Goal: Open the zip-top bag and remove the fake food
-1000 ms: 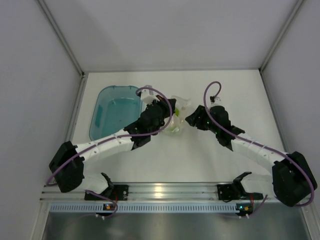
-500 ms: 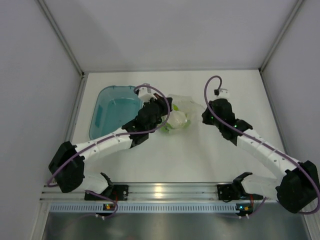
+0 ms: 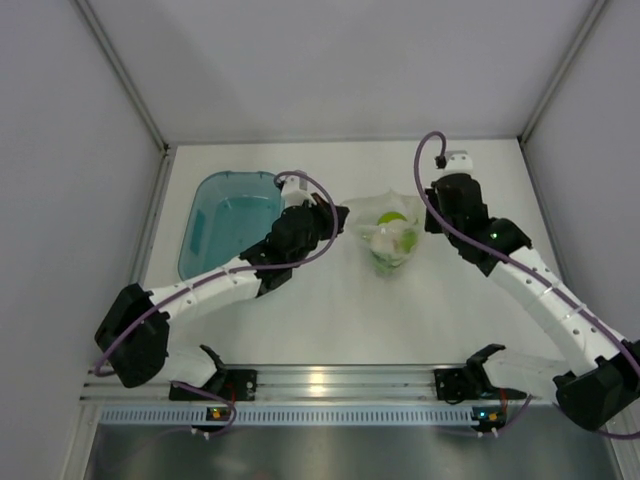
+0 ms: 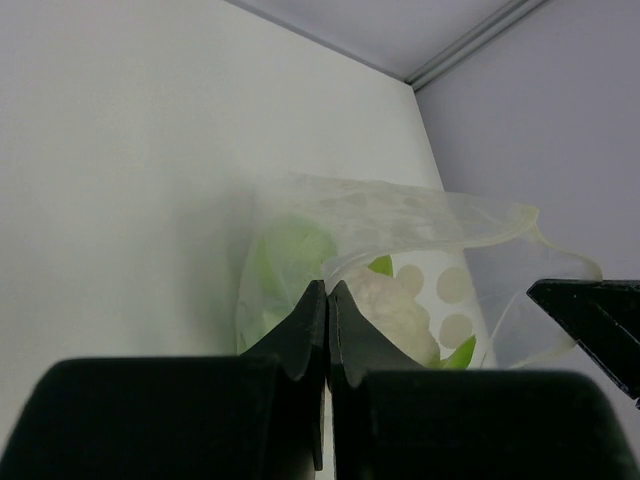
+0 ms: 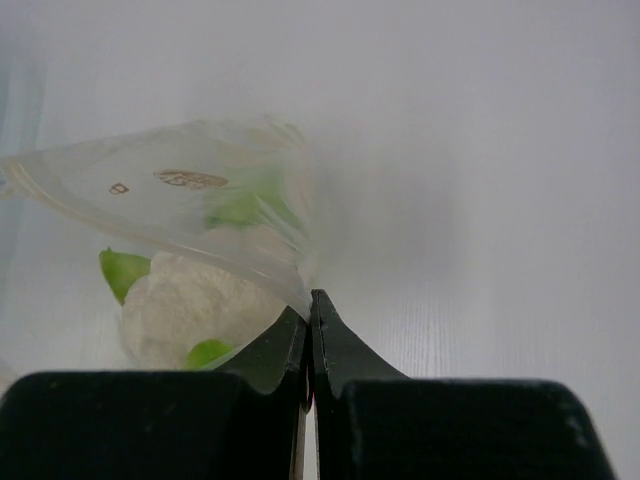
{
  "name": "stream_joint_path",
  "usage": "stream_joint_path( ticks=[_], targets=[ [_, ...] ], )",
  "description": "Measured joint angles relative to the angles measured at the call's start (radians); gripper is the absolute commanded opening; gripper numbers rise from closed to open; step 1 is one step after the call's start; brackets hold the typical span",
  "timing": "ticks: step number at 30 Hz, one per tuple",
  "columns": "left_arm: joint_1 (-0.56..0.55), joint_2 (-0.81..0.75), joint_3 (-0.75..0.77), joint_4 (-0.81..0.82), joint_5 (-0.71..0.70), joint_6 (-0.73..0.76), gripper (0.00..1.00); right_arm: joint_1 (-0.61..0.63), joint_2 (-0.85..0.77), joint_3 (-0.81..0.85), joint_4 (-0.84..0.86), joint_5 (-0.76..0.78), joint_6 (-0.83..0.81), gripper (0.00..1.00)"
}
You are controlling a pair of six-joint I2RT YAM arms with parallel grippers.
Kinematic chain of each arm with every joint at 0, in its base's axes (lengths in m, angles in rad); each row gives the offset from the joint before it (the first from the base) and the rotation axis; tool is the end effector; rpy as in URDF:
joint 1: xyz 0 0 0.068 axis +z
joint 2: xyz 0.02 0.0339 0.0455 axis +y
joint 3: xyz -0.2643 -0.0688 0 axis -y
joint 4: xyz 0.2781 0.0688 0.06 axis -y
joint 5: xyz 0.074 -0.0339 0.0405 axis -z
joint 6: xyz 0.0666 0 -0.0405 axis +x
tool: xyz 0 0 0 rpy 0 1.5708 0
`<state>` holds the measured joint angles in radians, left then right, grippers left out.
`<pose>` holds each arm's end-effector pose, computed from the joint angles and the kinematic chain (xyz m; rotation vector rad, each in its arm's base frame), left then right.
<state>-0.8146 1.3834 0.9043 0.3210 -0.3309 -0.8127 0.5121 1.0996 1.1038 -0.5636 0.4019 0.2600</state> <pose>0.2768 -0.2619 0.2767 -0.2534 1.7909 -0.9050 0.2678 0.1206 0.3384 -0.0286 2.0811 0.0409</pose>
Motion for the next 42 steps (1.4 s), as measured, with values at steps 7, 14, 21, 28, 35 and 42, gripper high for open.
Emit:
stream_joint_path(
  ticks=[7, 14, 21, 28, 35, 42],
  targets=[
    [0.020, -0.005, -0.039, -0.074, 0.019, 0.009, 0.00, 0.050, 0.128, 0.041, -0.053, -0.001, 0.032, 0.00],
    [0.023, -0.100, -0.014, -0.249, -0.042, 0.074, 0.08, 0.204, 0.208, 0.196, -0.138, 0.101, 0.060, 0.00],
    [0.027, -0.127, 0.067, -0.351, -0.036, 0.151, 0.37, 0.299, 0.298, 0.320, -0.181, 0.189, 0.092, 0.00],
    [0.027, -0.149, 0.101, -0.430, 0.031, 0.207, 0.52, 0.302, 0.309, 0.320, -0.193, 0.207, 0.113, 0.00],
    [0.021, -0.150, 0.208, -0.509, 0.141, 0.317, 0.55, 0.303, 0.309, 0.315, -0.187, 0.204, 0.136, 0.00],
    [-0.004, -0.077, 0.363, -0.514, 0.327, 0.400, 0.53, 0.303, 0.306, 0.306, -0.173, 0.198, 0.145, 0.00]
  ],
)
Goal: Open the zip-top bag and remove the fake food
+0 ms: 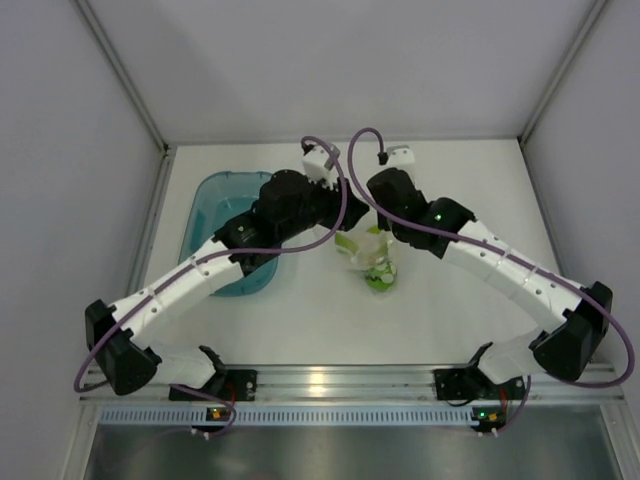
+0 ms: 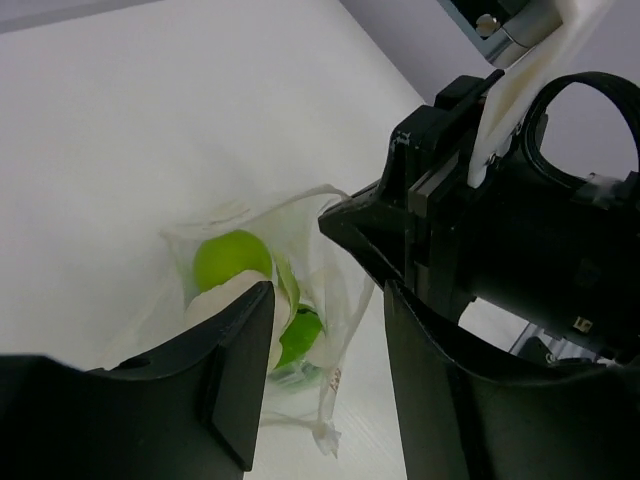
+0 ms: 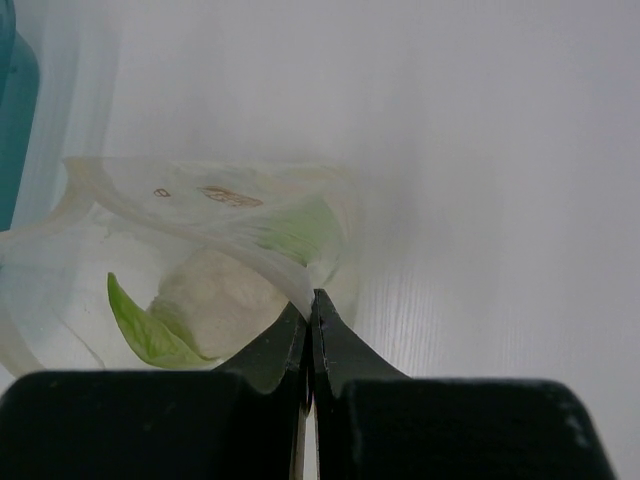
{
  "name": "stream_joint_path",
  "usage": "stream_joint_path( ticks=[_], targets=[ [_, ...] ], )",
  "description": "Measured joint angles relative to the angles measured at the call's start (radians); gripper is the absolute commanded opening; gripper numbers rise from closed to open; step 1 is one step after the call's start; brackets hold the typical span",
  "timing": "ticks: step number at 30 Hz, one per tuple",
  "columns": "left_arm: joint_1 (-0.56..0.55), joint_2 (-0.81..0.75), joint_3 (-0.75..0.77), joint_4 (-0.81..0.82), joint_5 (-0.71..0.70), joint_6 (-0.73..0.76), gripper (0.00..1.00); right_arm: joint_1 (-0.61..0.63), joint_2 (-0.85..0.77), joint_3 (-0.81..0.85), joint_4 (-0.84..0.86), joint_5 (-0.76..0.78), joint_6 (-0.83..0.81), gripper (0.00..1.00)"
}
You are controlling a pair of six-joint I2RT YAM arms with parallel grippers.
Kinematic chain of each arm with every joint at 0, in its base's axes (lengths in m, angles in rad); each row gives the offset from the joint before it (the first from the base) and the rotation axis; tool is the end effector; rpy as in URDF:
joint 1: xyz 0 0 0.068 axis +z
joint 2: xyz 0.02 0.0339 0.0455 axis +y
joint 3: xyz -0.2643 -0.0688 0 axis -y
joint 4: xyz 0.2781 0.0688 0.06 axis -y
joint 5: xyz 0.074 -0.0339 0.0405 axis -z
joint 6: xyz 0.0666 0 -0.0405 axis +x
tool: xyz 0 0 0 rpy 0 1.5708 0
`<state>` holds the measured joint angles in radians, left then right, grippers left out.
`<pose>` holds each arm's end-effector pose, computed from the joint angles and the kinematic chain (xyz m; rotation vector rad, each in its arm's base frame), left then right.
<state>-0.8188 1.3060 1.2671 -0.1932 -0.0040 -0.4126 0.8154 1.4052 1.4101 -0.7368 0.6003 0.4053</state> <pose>0.2515 -0.2685 0.3854 0.3784 1.8522 -0.8607 0.2675 0.2291 0.3494 -0.1462 2.1499 0.0042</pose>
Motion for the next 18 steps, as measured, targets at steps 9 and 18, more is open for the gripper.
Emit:
stream_joint_path(
  ticks=[9, 18],
  targets=[
    [-0.003, 0.153, 0.023, -0.015, 0.110, 0.073, 0.49, 0.001, -0.044, -0.055, 0.037, -0.023, 0.000, 0.00],
    [-0.003, 0.156, -0.056, -0.021, 0.229, 0.224, 0.58, 0.001, -0.055, -0.063, 0.051, -0.050, -0.002, 0.00]
  ],
)
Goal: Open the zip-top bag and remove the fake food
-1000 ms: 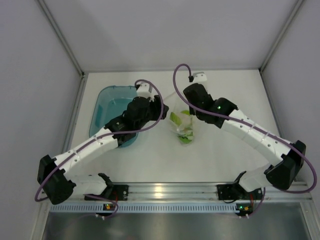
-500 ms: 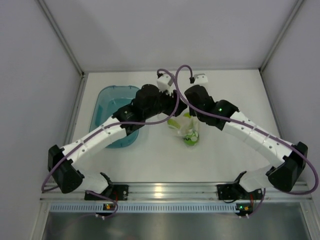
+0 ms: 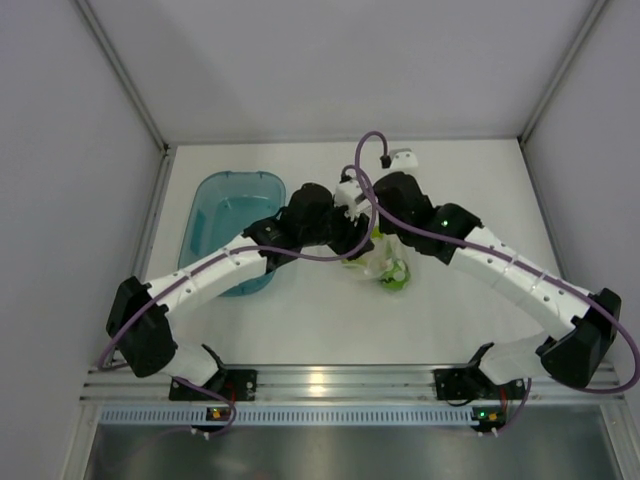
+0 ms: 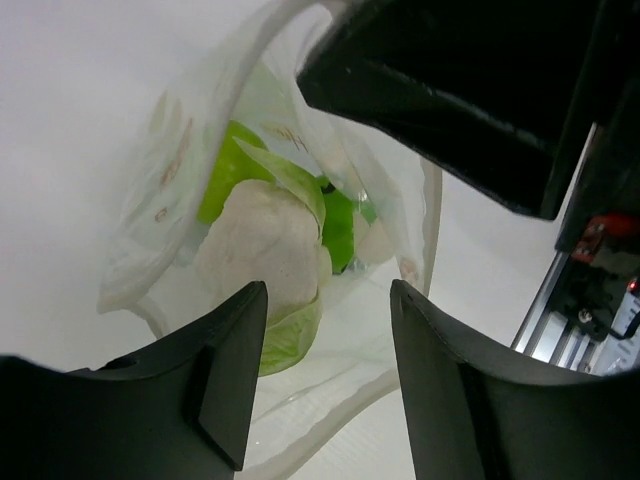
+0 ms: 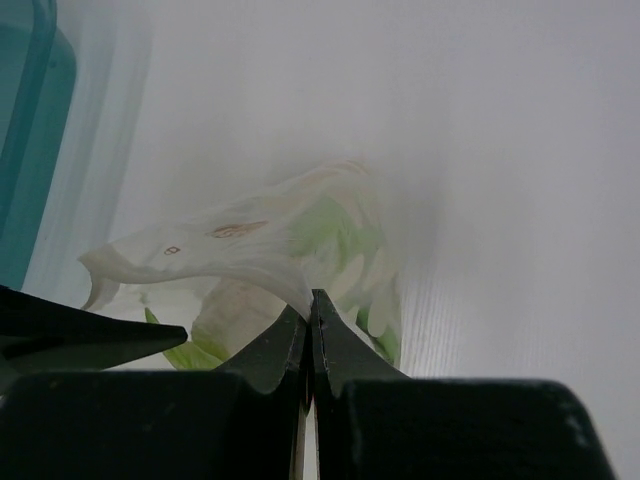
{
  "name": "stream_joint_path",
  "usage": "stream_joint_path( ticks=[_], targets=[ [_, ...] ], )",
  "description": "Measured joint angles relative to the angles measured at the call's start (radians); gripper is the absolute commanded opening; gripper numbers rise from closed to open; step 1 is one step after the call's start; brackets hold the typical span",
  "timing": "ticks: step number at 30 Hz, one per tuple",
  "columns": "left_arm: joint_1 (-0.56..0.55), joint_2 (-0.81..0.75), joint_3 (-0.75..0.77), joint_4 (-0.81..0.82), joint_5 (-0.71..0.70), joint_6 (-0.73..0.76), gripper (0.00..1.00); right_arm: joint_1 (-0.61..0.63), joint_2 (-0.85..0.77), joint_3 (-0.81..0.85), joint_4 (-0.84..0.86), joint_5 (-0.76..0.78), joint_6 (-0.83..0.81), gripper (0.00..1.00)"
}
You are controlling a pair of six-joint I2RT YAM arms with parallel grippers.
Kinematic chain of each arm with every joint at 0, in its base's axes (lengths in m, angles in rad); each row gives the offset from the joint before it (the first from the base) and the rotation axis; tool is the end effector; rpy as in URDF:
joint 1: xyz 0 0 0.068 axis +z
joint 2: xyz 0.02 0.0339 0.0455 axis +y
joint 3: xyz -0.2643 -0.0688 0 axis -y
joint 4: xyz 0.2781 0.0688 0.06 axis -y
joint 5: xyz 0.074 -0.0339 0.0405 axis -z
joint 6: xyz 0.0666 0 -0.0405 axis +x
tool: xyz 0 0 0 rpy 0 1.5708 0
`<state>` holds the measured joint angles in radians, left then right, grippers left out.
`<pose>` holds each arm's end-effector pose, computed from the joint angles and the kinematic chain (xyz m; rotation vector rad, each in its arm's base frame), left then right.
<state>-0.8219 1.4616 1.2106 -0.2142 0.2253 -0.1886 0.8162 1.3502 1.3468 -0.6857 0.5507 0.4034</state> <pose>0.2612 -0.3028 0.3030 0.8042 1.9771 -0.8466 0.2592 0.2248 0.3473 -0.1583 2.1387 0.0821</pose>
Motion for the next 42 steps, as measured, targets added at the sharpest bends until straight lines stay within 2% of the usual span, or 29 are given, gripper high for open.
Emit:
stream_joint_path(
  ticks=[11, 18, 26, 27, 35, 42],
  targets=[
    [-0.002, -0.010, -0.091, -0.021, 0.088, 0.326, 0.61, 0.000, -0.024, -0.031, 0.027, -0.102, -0.010, 0.00],
    [-0.002, -0.006, -0.117, -0.020, 0.104, 0.416, 0.61, -0.013, -0.048, -0.060, 0.042, -0.185, -0.017, 0.00],
    [-0.008, 0.063, -0.117, -0.014, 0.067, 0.413, 0.55, -0.057, -0.085, -0.113, 0.076, -0.254, -0.010, 0.00],
    [-0.008, 0.074, -0.117, -0.009, 0.056, 0.403, 0.50, -0.062, -0.093, -0.126, 0.085, -0.267, -0.006, 0.00],
    [-0.018, 0.104, -0.147, 0.111, 0.074, 0.280, 0.41, -0.085, -0.162, -0.211, 0.159, -0.300, 0.028, 0.00],
    [-0.027, 0.137, -0.163, 0.195, 0.064, 0.224, 0.54, -0.113, -0.199, -0.250, 0.191, -0.303, 0.047, 0.00]
  ],
)
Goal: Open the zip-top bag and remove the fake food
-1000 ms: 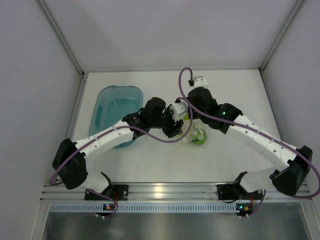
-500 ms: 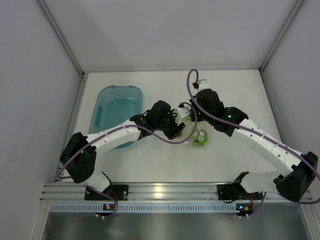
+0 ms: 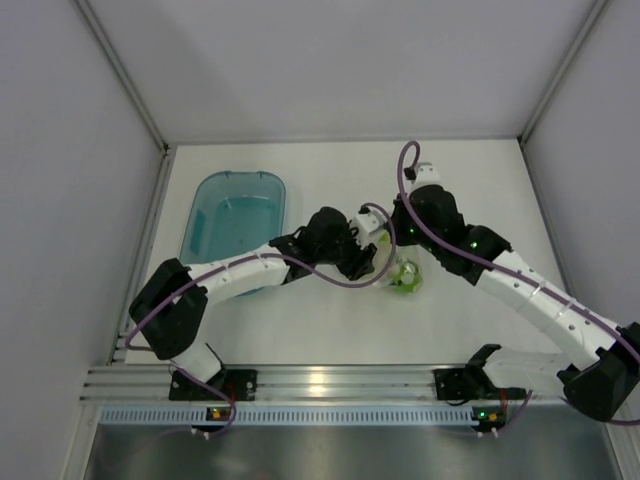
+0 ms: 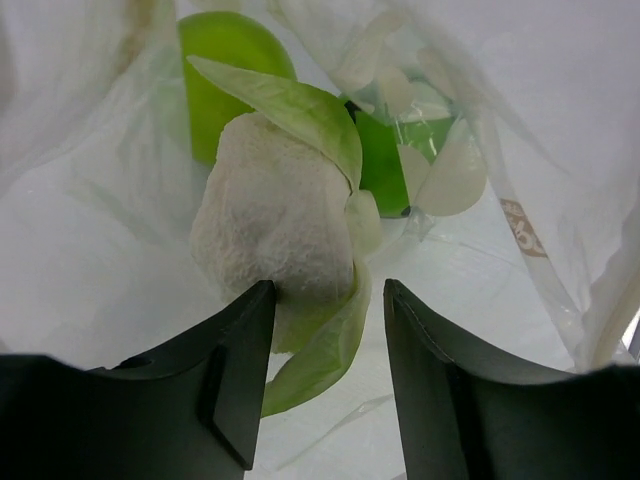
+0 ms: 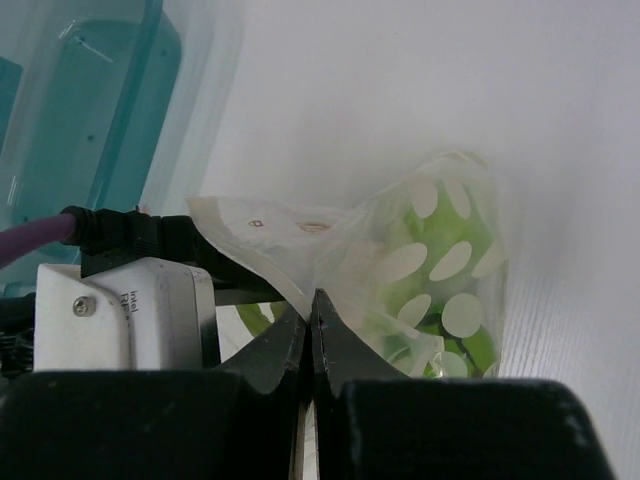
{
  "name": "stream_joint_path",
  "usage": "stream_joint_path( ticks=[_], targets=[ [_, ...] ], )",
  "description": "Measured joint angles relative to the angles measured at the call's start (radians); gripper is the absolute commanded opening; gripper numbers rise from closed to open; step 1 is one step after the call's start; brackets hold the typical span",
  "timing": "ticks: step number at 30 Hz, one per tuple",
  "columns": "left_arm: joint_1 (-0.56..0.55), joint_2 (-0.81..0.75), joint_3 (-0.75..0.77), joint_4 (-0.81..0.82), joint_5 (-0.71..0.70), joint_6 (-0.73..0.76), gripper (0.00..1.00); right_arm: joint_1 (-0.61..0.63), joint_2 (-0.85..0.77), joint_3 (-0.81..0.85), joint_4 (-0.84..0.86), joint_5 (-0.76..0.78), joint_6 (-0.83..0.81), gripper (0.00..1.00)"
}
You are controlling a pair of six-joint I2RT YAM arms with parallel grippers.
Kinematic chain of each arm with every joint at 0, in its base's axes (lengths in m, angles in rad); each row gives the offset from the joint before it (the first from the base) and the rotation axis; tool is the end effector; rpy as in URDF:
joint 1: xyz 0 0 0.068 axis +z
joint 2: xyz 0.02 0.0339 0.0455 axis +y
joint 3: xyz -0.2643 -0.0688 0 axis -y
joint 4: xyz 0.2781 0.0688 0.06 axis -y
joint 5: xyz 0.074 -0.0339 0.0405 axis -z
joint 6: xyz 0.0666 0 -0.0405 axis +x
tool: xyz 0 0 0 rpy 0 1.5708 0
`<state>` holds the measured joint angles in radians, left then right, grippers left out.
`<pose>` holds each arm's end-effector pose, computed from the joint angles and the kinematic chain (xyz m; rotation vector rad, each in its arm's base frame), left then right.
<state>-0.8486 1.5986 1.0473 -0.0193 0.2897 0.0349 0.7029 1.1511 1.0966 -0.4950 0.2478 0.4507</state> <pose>0.2578 -0.3215 0.2087 1.1048 1.9238 -0.7745 0.2482 0.1889 0.3273 -0.1202 2.1277 0.4276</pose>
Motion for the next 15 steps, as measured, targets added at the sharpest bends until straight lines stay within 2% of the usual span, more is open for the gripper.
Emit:
stream_joint_path(
  ticks=[10, 12, 15],
  targets=[
    [-0.017, 0.017, -0.010, -0.024, -0.036, 0.070, 0.64, -0.009, -0.009, -0.005, 0.002, -0.032, -0.001, 0.00],
    [-0.018, 0.027, -0.003, -0.035, -0.034, 0.079, 0.61, -0.013, -0.009, -0.006, 0.001, -0.038, -0.003, 0.00],
    [-0.020, 0.055, 0.014, -0.045, -0.049, 0.092, 0.51, -0.023, -0.008, -0.010, 0.000, -0.040, -0.005, 0.00]
  ],
)
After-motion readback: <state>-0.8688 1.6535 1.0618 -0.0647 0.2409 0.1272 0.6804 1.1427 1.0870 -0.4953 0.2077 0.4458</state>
